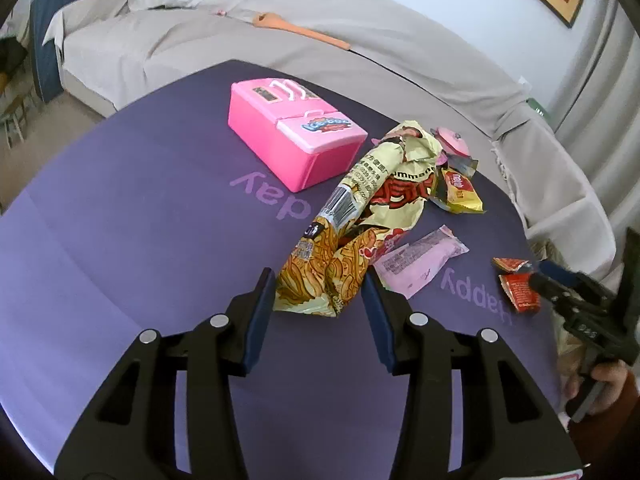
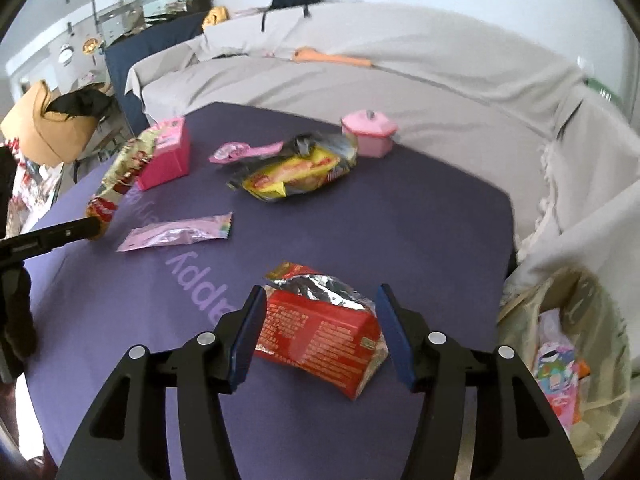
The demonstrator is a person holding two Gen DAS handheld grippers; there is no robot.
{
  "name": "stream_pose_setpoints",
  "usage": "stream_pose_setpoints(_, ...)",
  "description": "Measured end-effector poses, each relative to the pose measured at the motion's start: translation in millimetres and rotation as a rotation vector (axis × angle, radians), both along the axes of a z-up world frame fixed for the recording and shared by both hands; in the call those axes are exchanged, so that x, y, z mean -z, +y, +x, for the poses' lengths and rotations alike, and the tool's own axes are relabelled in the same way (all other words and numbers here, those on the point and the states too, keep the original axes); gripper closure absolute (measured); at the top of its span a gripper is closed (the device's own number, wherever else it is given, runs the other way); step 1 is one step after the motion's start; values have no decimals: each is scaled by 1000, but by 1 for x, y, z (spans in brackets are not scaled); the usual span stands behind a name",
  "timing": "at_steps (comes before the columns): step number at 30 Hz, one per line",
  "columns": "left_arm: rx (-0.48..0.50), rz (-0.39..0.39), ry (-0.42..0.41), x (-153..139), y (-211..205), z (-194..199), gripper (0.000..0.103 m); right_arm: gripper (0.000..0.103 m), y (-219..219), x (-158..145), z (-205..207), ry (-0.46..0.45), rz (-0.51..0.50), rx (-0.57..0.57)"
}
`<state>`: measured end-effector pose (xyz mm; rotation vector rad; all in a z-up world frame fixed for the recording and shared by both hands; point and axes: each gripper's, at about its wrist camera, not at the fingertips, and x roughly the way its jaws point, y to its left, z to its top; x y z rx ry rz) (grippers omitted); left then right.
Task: Collect trash
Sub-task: 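Grasp the red chip packet with the right gripper while the left grasps the long yellow wrapper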
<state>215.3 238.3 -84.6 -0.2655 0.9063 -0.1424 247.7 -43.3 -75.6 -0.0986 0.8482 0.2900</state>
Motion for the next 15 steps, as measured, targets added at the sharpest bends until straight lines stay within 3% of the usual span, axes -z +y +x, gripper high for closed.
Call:
stream_pose_setpoints(2,5,-28,12,1,-3,1,61,49,-5,0,-2,10,-8,12)
stream_pose_setpoints(8,23,0,7,3,-16,1,61,48,-18,19,2,80,53,34)
stream_pose_setpoints(12,20,4,7,3,-17,0,61,36,-17,27,11,113,62,49)
stream_pose_setpoints(15,18,5,7,3,-17,0,61,33,-14,31,16,132,57,51)
